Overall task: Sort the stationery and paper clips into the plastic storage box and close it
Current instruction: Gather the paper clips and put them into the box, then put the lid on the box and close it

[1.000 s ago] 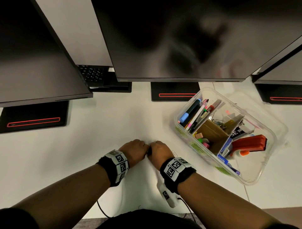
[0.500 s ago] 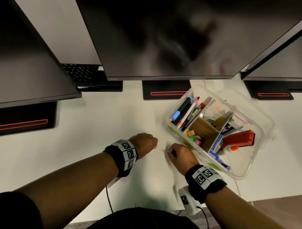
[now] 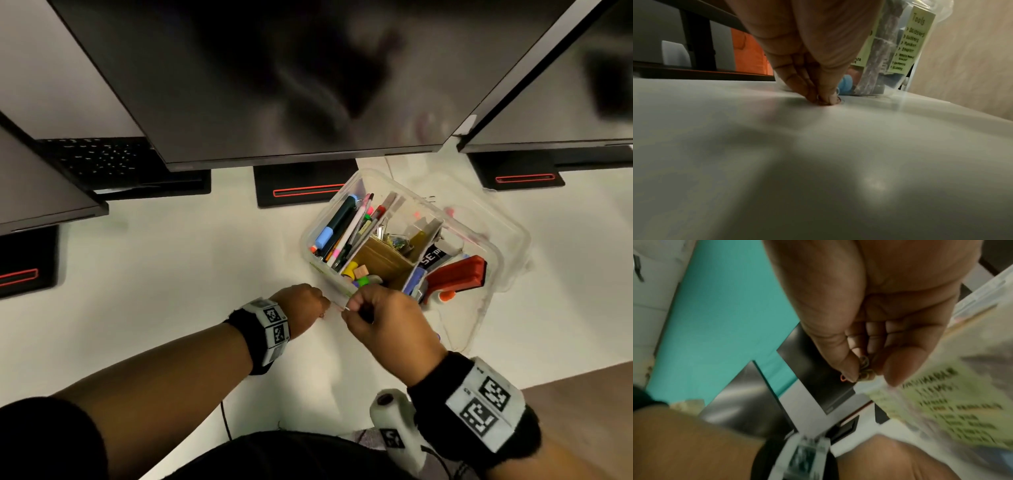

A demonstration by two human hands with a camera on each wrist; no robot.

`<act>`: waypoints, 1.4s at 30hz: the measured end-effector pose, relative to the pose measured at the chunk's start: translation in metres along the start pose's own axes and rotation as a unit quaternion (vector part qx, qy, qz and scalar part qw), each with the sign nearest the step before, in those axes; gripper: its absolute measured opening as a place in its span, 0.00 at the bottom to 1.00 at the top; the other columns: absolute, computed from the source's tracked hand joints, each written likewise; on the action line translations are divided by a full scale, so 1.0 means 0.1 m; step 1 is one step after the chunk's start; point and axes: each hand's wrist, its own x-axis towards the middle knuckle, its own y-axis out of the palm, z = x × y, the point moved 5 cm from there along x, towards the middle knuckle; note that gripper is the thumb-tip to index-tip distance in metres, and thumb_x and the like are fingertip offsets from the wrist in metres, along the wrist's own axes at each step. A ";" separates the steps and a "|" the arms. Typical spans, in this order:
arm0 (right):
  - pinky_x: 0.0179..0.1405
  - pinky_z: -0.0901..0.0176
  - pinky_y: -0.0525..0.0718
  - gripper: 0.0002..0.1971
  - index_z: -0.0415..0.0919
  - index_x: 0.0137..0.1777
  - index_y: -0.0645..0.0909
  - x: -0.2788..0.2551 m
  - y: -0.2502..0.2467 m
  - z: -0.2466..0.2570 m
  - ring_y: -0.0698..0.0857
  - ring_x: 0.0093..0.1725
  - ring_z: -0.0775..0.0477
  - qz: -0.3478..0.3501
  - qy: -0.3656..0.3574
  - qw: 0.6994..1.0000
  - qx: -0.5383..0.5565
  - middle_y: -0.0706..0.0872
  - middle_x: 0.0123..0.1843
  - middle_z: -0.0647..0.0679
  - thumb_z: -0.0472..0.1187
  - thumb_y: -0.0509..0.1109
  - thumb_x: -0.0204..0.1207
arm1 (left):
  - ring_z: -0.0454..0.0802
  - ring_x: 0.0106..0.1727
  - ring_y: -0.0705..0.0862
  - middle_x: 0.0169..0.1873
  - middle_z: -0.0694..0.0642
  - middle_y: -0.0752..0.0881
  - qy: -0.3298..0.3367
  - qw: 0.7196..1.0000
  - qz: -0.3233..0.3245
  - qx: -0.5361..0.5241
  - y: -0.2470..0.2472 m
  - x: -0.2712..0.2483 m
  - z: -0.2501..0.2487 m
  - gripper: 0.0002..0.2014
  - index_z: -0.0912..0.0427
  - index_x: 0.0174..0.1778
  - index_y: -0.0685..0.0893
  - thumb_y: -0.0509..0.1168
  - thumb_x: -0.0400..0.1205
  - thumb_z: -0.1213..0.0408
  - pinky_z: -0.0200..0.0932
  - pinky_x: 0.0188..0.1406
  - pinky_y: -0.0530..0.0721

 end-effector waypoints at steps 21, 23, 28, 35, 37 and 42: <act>0.50 0.45 0.89 0.10 0.29 0.48 0.88 1.08 -0.98 -0.92 0.89 0.44 0.37 0.010 0.194 0.981 0.011 0.89 0.43 0.35 0.36 0.73 0.73 | 0.47 0.51 0.83 0.51 0.49 0.87 0.030 0.995 -0.020 -0.095 -1.19 -0.57 -0.41 0.09 0.51 0.53 0.84 0.61 0.83 0.55 0.40 0.51 0.78; 0.45 0.50 0.90 0.09 0.32 0.51 0.86 1.09 -0.99 -0.99 0.87 0.38 0.43 0.008 0.219 0.973 0.072 0.87 0.41 0.40 0.34 0.69 0.75 | 0.43 0.44 0.80 0.47 0.47 0.87 0.019 0.988 -0.089 -0.126 -1.54 -0.46 -0.49 0.07 0.51 0.50 0.84 0.62 0.82 0.56 0.37 0.45 0.76; 0.45 0.48 0.90 0.09 0.40 0.38 0.85 0.98 -1.32 -1.06 0.85 0.38 0.43 0.018 0.197 0.977 0.075 0.85 0.34 0.45 0.26 0.69 0.73 | 0.45 0.48 0.81 0.43 0.47 0.84 -0.041 0.975 -0.181 -0.125 -1.90 0.14 -0.55 0.07 0.51 0.51 0.84 0.61 0.82 0.60 0.37 0.45 0.71; 0.32 0.58 0.84 0.10 0.26 0.52 0.84 0.81 -1.82 -1.75 0.83 0.31 0.47 -0.055 0.251 0.961 0.098 0.86 0.44 0.36 0.31 0.66 0.77 | 0.52 0.65 0.80 0.64 0.53 0.84 -0.109 0.979 -0.146 -0.095 -1.82 0.68 -0.52 0.16 0.53 0.65 0.82 0.63 0.82 0.64 0.43 0.65 0.76; 0.32 0.56 0.84 0.09 0.26 0.51 0.85 0.77 -1.81 -2.01 0.84 0.33 0.44 -0.045 0.284 0.956 0.058 0.86 0.43 0.36 0.31 0.67 0.76 | 0.51 0.62 0.82 0.61 0.51 0.86 -0.122 0.978 -0.147 -0.083 -1.84 0.66 -0.44 0.13 0.52 0.61 0.85 0.64 0.81 0.63 0.39 0.60 0.76; 0.59 0.54 0.80 0.16 0.38 0.59 0.84 0.78 -1.43 -2.38 0.83 0.61 0.40 0.083 0.232 0.954 -0.168 0.84 0.62 0.39 0.42 0.74 0.73 | 0.53 0.64 0.79 0.61 0.53 0.82 -0.182 0.967 -0.161 -0.073 -1.84 0.42 -0.17 0.13 0.50 0.59 0.83 0.66 0.79 0.59 0.42 0.60 0.76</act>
